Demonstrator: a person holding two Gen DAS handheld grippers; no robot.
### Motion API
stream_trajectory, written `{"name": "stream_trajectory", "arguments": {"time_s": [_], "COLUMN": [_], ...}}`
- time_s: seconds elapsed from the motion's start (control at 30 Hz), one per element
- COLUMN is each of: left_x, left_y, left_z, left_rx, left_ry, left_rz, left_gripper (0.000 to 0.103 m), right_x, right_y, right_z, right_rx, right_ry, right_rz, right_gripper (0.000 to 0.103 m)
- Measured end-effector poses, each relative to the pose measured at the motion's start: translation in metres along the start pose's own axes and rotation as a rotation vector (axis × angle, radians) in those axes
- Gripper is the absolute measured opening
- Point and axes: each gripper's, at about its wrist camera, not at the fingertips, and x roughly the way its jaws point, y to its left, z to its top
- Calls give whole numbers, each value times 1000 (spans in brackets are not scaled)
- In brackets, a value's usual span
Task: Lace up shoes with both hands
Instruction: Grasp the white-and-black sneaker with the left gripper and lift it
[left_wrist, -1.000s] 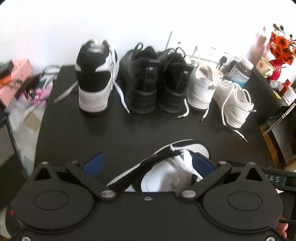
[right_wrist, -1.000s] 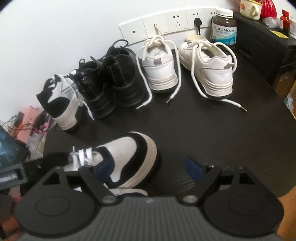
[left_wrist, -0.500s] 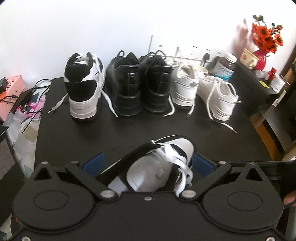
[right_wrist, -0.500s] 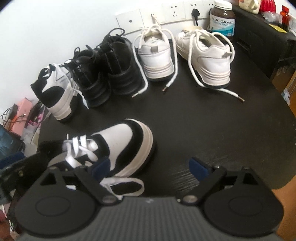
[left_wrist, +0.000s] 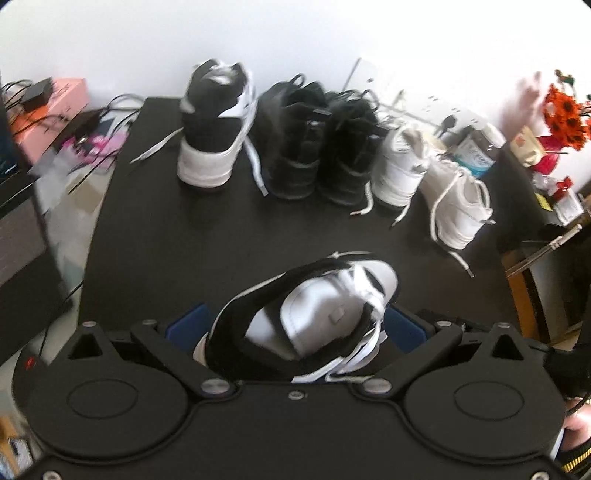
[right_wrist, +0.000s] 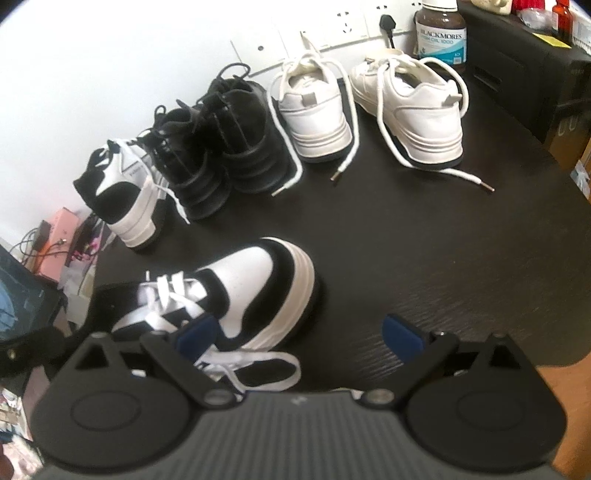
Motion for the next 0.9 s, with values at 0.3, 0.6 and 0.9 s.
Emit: {"name": "stream_trajectory", "arguments": {"time_s": [0.3, 0.6, 0.9], "left_x": [6, 24, 33], "left_y": [-1, 7, -9], "left_z": [-16, -21, -25], "left_rx": [4, -33, 19], "left_ry": [103, 145, 192], "left_rz": [34, 76, 33], "left_gripper": [103, 103, 103], "right_x": [0, -1, -5], "right_y": [-1, -4, -19], "right_z": [-1, -7, -7], "right_rx": [-2, 7, 54], "right_ry": [4, 33, 43], "right_rz": [-7, -14, -39], "right_gripper": [99, 99, 100]}}
